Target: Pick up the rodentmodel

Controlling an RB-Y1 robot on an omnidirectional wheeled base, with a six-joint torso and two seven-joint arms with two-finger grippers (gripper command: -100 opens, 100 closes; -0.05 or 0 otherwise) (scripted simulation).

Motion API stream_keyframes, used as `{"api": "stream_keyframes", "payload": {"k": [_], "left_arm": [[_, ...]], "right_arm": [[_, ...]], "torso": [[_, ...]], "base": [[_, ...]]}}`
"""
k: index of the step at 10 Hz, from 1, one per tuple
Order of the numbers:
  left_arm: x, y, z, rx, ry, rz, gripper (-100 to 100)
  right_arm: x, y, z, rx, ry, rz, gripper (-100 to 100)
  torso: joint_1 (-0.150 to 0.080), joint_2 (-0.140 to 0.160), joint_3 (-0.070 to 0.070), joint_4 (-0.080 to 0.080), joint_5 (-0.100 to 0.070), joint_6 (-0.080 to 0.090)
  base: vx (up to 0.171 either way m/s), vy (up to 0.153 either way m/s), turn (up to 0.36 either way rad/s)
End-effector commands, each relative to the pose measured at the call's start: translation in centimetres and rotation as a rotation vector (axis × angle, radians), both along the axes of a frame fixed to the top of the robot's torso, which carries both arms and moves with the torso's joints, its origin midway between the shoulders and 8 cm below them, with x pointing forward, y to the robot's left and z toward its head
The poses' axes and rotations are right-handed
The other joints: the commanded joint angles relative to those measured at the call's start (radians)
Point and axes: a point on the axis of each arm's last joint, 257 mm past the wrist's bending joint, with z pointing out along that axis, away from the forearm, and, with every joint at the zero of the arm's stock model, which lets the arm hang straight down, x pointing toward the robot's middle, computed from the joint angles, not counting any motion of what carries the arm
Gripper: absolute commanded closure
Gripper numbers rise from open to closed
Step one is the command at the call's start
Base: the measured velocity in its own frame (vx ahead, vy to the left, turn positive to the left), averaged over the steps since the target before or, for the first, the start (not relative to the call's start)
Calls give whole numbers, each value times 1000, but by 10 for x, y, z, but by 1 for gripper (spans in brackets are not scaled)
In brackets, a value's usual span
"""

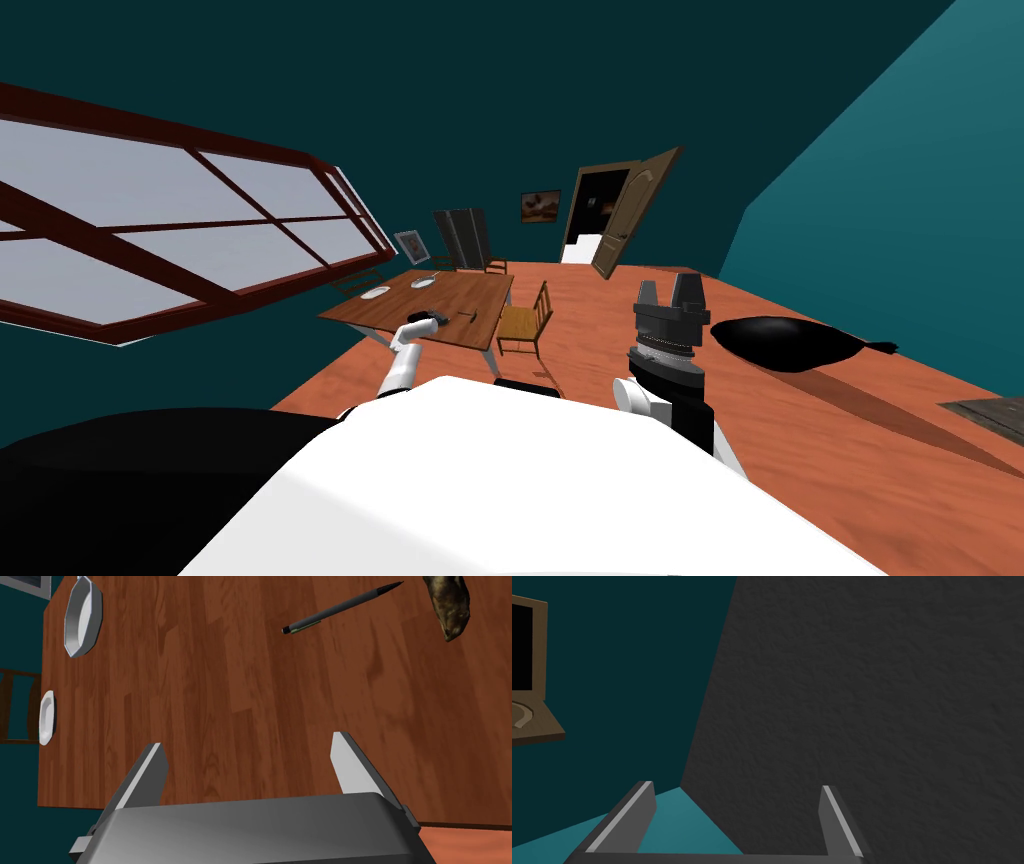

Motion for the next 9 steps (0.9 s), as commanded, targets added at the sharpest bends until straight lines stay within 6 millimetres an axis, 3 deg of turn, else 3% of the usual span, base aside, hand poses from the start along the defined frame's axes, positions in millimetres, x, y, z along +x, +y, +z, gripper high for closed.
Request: {"api": "stream_keyframes", "payload": {"k": [1, 5, 9], "left_arm": [[-4, 1, -8, -32, 25, 20, -100], [-24, 1, -49, -183, 126, 116, -100], [-38, -8, -74, -277, 192, 167, -100]], "right_arm": [[0, 0, 0, 0, 0, 0, 0], [0, 0, 0, 0, 0, 0, 0], [0, 0, 0, 0, 0, 0, 0]], "torso": [[0, 0, 0, 0, 0, 0], [0, -2, -1, -1, 0, 0], [3, -4, -2, -1, 0, 0]], "base": [[81, -91, 43], [125, -103, 71], [132, -65, 63]]}}
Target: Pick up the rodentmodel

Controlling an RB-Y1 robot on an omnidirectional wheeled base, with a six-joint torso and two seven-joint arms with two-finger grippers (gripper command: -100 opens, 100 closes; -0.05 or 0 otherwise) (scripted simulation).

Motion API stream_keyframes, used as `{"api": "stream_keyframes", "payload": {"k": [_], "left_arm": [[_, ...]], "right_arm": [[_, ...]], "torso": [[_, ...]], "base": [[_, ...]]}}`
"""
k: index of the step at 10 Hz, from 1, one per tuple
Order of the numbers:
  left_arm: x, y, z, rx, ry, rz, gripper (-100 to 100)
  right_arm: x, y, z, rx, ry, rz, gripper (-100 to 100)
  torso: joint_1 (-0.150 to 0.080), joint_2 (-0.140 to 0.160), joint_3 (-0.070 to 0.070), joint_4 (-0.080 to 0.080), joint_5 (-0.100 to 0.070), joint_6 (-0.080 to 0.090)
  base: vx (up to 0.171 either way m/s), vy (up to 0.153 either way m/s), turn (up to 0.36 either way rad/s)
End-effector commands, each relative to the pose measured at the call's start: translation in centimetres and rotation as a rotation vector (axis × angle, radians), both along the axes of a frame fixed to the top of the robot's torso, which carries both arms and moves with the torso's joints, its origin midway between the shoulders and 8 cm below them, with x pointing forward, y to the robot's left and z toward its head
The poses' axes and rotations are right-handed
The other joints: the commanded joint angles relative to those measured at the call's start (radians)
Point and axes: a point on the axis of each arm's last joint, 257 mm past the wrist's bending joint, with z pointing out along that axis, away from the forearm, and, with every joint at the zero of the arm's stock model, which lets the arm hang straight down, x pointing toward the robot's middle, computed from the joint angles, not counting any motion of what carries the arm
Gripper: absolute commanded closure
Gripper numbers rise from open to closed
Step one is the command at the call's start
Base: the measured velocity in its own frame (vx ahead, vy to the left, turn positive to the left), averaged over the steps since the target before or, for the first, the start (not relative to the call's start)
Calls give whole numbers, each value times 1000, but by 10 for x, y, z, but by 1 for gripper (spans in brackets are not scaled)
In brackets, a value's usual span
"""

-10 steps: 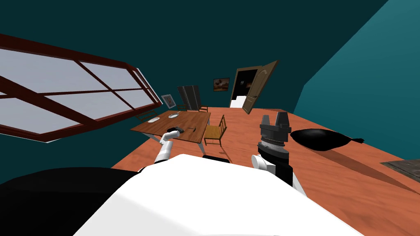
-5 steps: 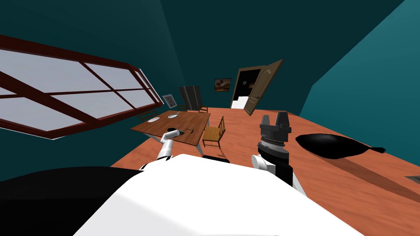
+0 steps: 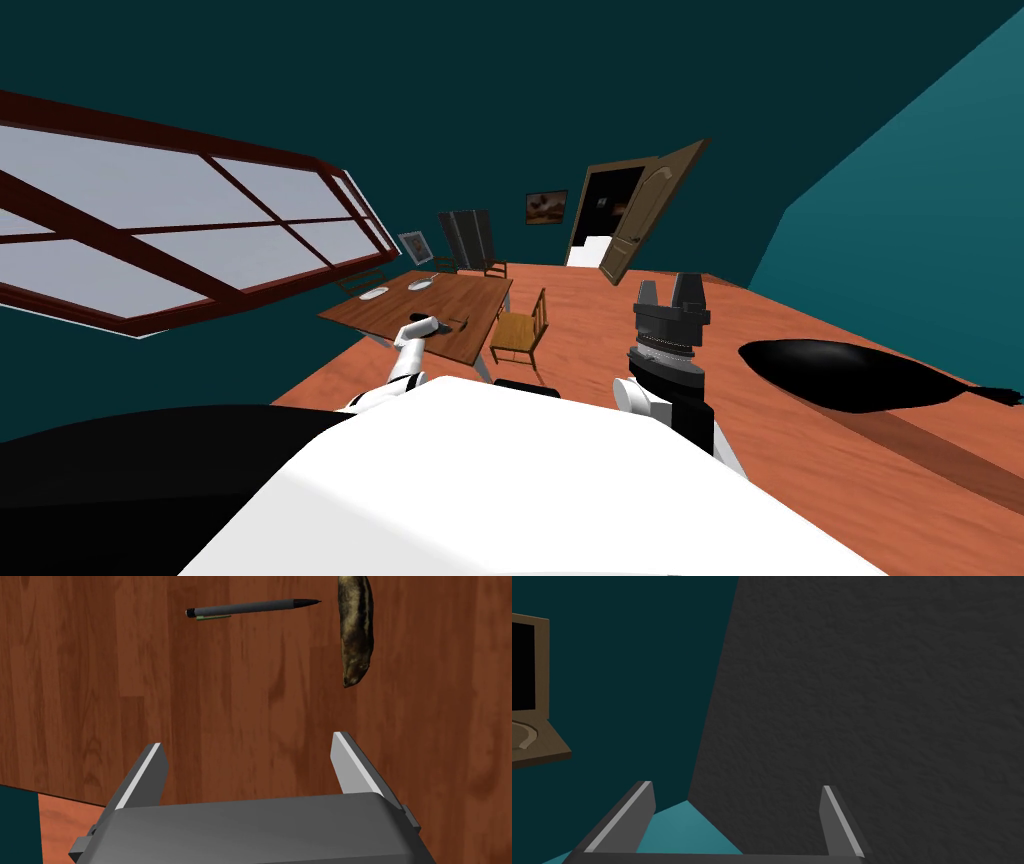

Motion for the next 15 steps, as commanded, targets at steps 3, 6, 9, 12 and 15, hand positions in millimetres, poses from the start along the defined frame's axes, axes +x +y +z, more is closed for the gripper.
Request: {"api": "stream_keyframes", "payload": {"k": [3, 6, 9, 12, 15], "left_arm": [[-14, -13, -25, -93, 66, 44, -100], [-27, -25, -42, -164, 120, 74, -100], [-41, -42, -60, -244, 184, 102, -100], [-51, -56, -72, -300, 230, 117, -100], [-51, -56, -72, -300, 230, 117, -100]], "right_arm": [[0, 0, 0, 0, 0, 0, 0], [0, 0, 0, 0, 0, 0, 0], [0, 0, 0, 0, 0, 0, 0], [0, 0, 0, 0, 0, 0, 0], [0, 0, 0, 0, 0, 0, 0]], "torso": [[1, 3, 2, 1, 0, 0], [2, 0, 0, 0, 0, 0], [3, -1, -1, 0, 0, 0], [5, 5, 2, 1, 1, 0], [5, 11, 6, 2, 1, 0]], "base": [[110, -47, 48], [150, -33, 55], [173, -28, 72], [82, -4, 33], [0, 0, -1]]}}
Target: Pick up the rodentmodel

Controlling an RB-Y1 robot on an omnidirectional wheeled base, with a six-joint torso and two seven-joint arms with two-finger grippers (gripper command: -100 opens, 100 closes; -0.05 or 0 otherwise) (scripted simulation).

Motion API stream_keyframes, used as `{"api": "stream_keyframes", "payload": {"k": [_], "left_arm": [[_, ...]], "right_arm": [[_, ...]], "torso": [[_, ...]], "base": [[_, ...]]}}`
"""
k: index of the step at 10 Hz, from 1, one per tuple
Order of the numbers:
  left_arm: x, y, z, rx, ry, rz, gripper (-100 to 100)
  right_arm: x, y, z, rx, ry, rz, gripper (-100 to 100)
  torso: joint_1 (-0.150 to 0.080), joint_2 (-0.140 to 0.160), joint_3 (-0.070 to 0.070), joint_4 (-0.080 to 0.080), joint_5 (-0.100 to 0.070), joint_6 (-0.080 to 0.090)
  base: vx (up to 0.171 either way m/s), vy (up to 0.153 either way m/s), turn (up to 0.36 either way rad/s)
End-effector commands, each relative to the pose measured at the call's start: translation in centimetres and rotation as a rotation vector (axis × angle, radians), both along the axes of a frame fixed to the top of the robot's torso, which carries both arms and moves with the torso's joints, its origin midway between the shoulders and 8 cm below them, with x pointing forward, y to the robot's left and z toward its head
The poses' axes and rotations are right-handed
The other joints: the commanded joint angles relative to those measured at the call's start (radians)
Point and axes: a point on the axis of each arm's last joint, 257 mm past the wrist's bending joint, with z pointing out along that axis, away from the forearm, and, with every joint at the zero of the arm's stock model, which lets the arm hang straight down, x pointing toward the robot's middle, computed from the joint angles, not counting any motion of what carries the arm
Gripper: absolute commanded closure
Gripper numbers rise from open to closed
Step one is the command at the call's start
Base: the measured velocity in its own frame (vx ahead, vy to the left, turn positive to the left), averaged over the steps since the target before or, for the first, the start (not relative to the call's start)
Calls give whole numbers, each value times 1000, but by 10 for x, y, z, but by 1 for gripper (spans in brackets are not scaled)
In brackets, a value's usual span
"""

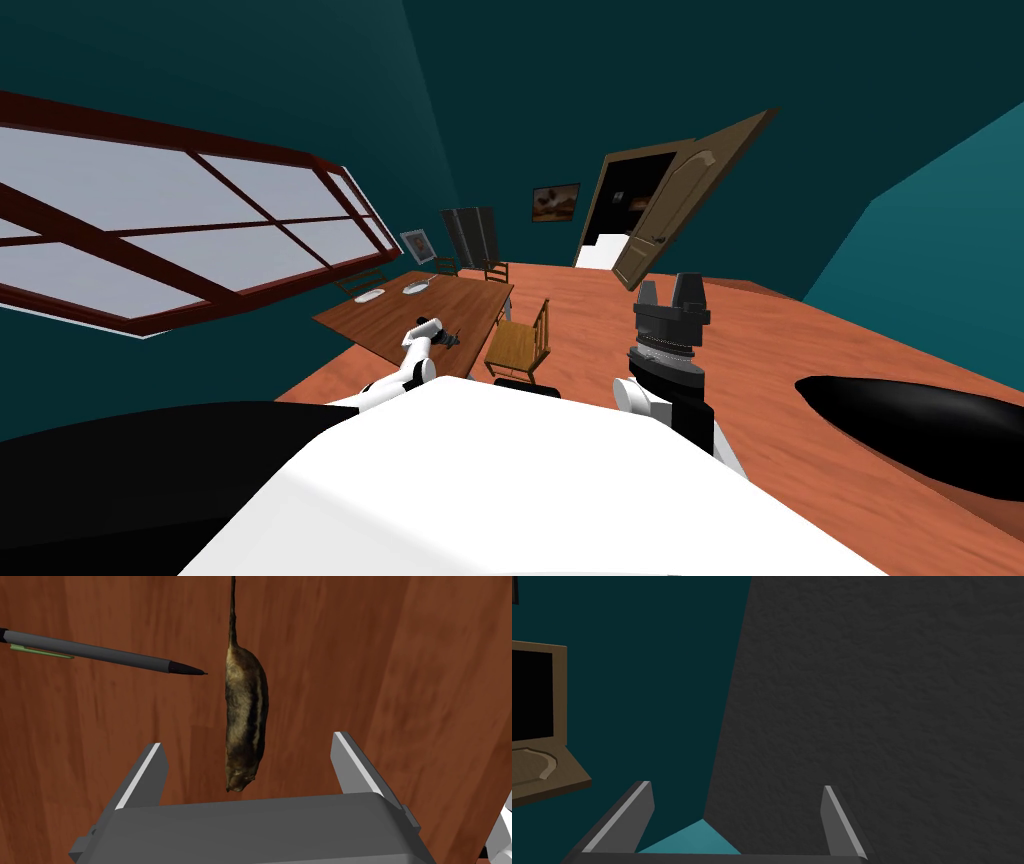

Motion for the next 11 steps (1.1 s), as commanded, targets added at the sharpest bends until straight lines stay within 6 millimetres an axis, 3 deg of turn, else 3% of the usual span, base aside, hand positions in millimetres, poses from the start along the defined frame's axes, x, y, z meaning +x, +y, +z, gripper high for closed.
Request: {"api": "stream_keyframes", "payload": {"k": [1, 6, 7, 8, 11], "left_arm": [[0, 0, 0, 0, 0, 0, -100], [0, 0, 0, 0, 0, 0, -100], [0, 0, 0, 0, 0, 0, 0], [0, -4, -4, 1, 1, 30, -100], [1, -10, -11, 2, 1, 74, -100]], "right_arm": [[0, 0, 0, 0, 0, 0, 0], [0, 0, 0, 0, 0, 0, 0], [0, 0, 0, 0, 0, 0, 0], [0, 0, 0, 0, 0, 0, 0], [0, 0, 0, 0, 0, 0, 0]], "torso": [[0, 0, 0, 0, 0, 0], [0, 0, 0, 0, 0, 0], [0, 0, 0, 0, 0, 0], [0, 0, 0, 0, 0, 0], [7, 5, 3, 1, 1, 0]], "base": [[0, 0, 0], [1, 2, -6], [0, 0, 0], [-42, 60, -210], [-85, 96, -166]]}}
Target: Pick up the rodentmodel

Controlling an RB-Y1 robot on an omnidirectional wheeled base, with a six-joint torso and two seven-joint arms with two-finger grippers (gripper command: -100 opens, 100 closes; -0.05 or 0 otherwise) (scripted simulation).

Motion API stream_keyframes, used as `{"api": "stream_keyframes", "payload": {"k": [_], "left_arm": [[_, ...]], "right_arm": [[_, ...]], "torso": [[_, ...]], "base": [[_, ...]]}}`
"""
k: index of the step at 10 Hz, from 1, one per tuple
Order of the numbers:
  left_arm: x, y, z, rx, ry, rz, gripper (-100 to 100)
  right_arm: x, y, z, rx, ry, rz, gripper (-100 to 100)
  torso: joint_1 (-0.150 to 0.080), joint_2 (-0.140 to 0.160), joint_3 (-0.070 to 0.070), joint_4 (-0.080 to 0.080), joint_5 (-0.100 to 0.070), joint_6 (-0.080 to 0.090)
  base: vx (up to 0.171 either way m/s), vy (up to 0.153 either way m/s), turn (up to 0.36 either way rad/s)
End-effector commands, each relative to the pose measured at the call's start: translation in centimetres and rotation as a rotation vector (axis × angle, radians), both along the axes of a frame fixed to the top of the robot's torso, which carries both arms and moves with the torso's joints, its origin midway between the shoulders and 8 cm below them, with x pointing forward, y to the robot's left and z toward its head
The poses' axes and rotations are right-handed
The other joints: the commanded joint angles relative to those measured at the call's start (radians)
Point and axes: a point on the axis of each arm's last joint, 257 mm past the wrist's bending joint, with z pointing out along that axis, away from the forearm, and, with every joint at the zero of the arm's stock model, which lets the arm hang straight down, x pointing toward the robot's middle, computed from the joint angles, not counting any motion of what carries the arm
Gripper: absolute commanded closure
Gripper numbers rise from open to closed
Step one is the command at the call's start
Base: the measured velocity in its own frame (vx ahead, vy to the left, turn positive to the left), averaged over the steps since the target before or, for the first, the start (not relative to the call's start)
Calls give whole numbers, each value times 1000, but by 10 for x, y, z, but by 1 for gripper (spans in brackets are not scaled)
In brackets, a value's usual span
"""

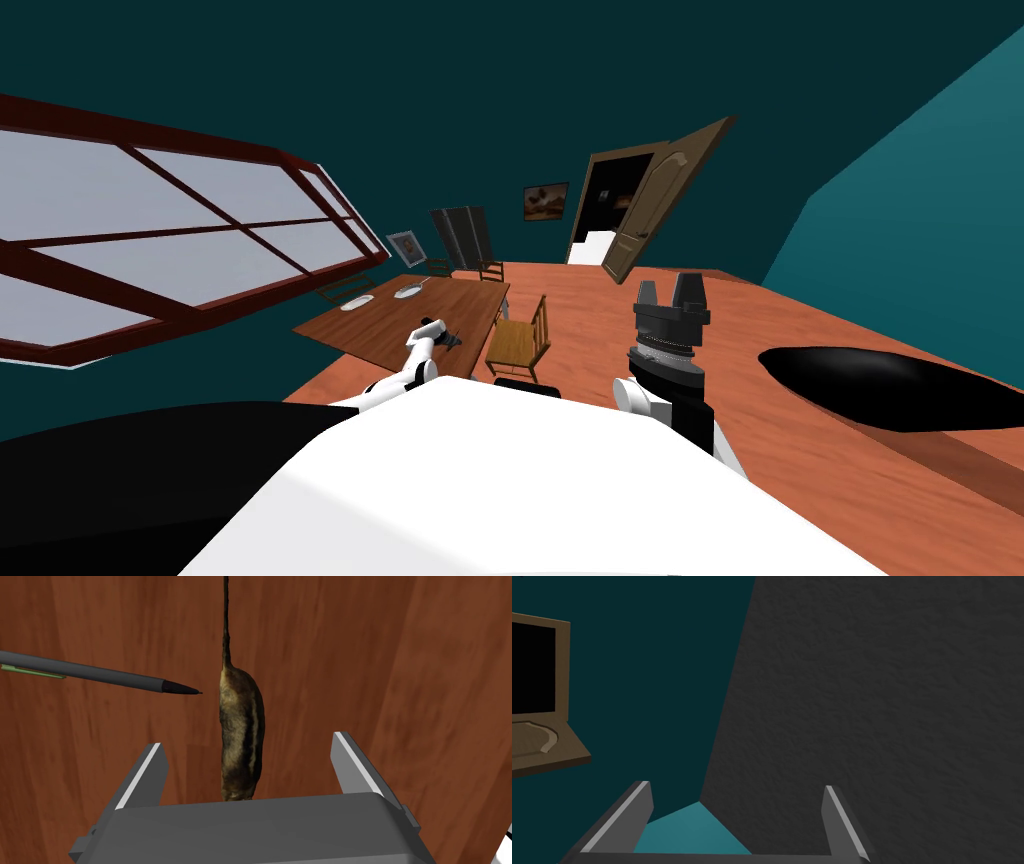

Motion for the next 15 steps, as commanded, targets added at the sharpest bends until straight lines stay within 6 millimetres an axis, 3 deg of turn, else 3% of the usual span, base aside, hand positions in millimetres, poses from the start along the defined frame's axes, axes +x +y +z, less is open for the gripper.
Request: {"api": "stream_keyframes", "payload": {"k": [1, 6, 7, 11, 12, 13, 15], "left_arm": [[0, -4, -4, 0, -1, 27, -100], [1, -11, -10, 2, -4, 72, -100], [1, -11, -10, 2, -5, 76, 100], [2, -12, -10, 1, -5, 74, 100], [2, -12, -10, 1, -5, 74, 0], [1, -8, -8, 1, -3, 55, 100], [0, -4, -4, 0, -1, 27, 100]], "right_arm": [[0, 0, 0, 0, 0, 0, 0], [0, 0, 0, 0, 0, 0, 0], [0, 0, 0, 0, 0, 0, 0], [0, 0, 0, 0, 0, 0, 0], [0, 0, 0, 0, 0, 0, 0], [0, 0, 0, 0, 0, 0, 0], [0, 0, 0, 0, 0, 0, 0]], "torso": [[0, 0, 0, 0, 0, 0], [0, -2, -1, 0, 0, 0], [-3, -4, -2, -1, -1, 0], [-5, -7, -4, -2, -1, -1], [-5, -7, -4, -2, -1, -1], [-5, -7, -4, -2, -1, -1], [-11, -11, -6, -2, -2, -2]], "base": [[-67, 67, -143], [-62, 68, -121], [-6, 6, 3], [0, 0, 0], [0, 0, 0], [47, -54, 199], [91, -99, 193]]}}
